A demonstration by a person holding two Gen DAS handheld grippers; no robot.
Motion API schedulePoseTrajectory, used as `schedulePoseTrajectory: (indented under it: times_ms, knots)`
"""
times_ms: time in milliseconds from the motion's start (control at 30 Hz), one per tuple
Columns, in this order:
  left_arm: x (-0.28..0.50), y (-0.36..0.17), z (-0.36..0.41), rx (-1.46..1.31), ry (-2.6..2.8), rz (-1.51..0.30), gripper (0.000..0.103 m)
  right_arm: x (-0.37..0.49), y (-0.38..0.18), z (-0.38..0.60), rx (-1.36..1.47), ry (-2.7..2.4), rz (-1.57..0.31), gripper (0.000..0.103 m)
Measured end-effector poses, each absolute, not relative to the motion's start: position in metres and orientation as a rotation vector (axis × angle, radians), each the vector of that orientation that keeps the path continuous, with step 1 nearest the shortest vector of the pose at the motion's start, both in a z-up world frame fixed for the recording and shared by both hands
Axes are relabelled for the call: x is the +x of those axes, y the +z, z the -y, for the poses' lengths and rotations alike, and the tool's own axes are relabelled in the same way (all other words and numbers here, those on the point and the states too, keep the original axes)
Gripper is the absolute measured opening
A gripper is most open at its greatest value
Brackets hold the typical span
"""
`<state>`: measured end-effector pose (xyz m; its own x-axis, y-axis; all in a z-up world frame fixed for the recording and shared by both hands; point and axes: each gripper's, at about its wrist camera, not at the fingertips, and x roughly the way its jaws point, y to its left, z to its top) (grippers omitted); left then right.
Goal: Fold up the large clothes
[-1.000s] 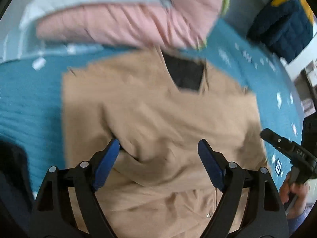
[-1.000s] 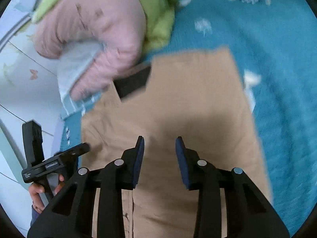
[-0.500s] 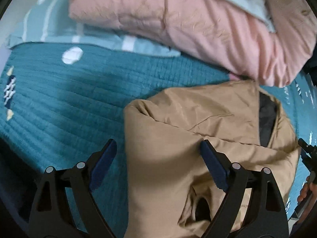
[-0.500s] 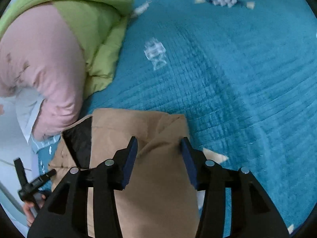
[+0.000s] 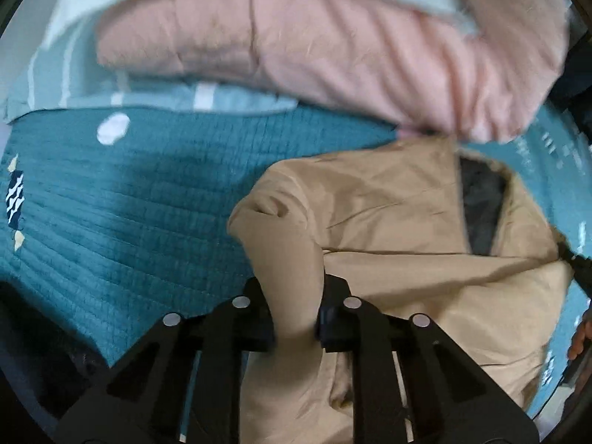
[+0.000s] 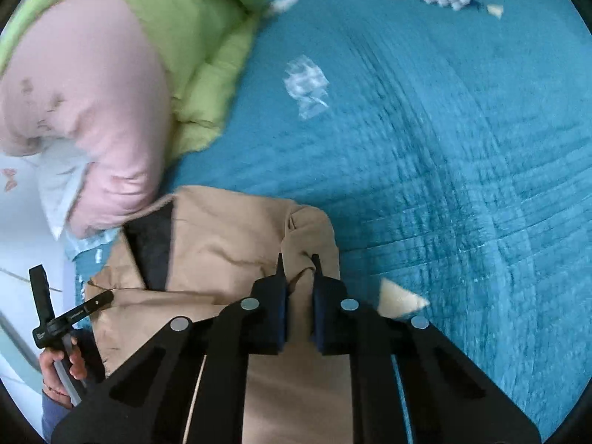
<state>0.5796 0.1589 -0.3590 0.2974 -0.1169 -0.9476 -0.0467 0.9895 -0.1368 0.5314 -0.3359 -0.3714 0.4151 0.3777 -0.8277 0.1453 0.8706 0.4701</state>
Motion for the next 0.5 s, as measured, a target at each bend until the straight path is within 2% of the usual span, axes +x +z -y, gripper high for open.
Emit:
schedulePoseTrajectory:
  times_ms: [333,500]
  knots:
    - [0.481,-0.260,-0.146,-0.144,-0.190,-1.092,0.013,0.451,-0.278,0.338,0.517,0.241,-1.012,0.009]
    - [0.413,-0.228,-0.145,-0.126,-0.213,-1.075,0.014,0.389,-0.247,0.334,0.516,0.288,-1.010,0.009]
